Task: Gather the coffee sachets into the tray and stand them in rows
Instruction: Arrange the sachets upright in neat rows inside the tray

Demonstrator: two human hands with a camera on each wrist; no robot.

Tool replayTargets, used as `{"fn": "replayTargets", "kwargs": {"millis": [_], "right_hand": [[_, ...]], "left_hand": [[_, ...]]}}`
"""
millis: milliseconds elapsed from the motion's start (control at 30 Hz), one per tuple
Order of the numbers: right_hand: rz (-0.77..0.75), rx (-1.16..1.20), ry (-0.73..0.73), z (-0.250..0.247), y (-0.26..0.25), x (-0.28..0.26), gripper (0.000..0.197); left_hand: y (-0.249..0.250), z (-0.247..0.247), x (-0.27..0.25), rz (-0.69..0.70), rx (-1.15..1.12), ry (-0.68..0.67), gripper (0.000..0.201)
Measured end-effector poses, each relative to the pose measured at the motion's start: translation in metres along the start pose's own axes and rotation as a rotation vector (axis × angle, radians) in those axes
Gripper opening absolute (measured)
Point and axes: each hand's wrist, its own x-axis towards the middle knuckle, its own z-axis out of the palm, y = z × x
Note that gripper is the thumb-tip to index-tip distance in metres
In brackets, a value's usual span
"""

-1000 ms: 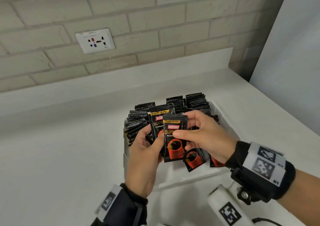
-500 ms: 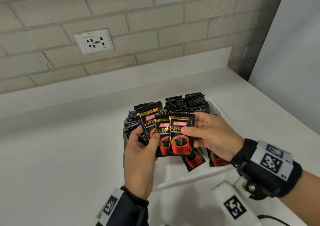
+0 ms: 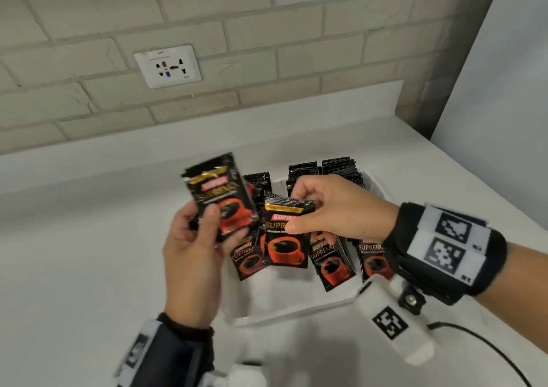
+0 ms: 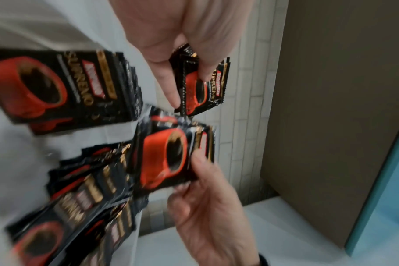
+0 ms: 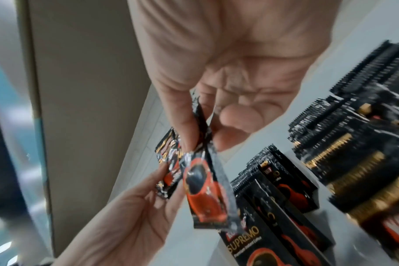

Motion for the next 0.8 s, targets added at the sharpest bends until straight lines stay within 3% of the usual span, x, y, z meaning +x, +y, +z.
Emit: {"fn": "replayTargets", "kwargs": {"millis": [133,267,367,467,567,700,800], "right_hand": [[-0.004,-0.363,-0.160,0.009,-0.010,0.021,0.027],[-0.021,-0.689,-0.273,0.036,-0.001,0.046,0.035],[-0.060,-0.763,-0.237,0.050,0.004,0.058,0.037],[-0.088,-0.858,-0.204,0.057,0.006,0.061,0.020],[-0.093,-0.987,-0.188,0.059,0.010,0.061,0.037],[-0.082,-0.933,-0.160,0.054,0.013,0.062,0.039],[-0.061,-0.909,-0.177,0.051,0.012,0.060,0.039]], "left_hand": [[0.021,-0.028,0.011,0.093,-0.047,0.125,0.015],[0.030,-0.047,0.009,0.107,-0.053,0.168,0.015],[0.028,-0.052,0.005,0.095,-0.050,0.167,0.016],[0.023,-0.053,0.003,0.061,-0.054,0.159,0.016],[0.017,-0.052,0.002,0.002,-0.052,0.140,0.019],[0.008,-0.046,0.002,-0.078,-0.022,0.129,0.039],[0.001,-0.039,0.002,-0.127,-0.009,0.118,0.039]]}}
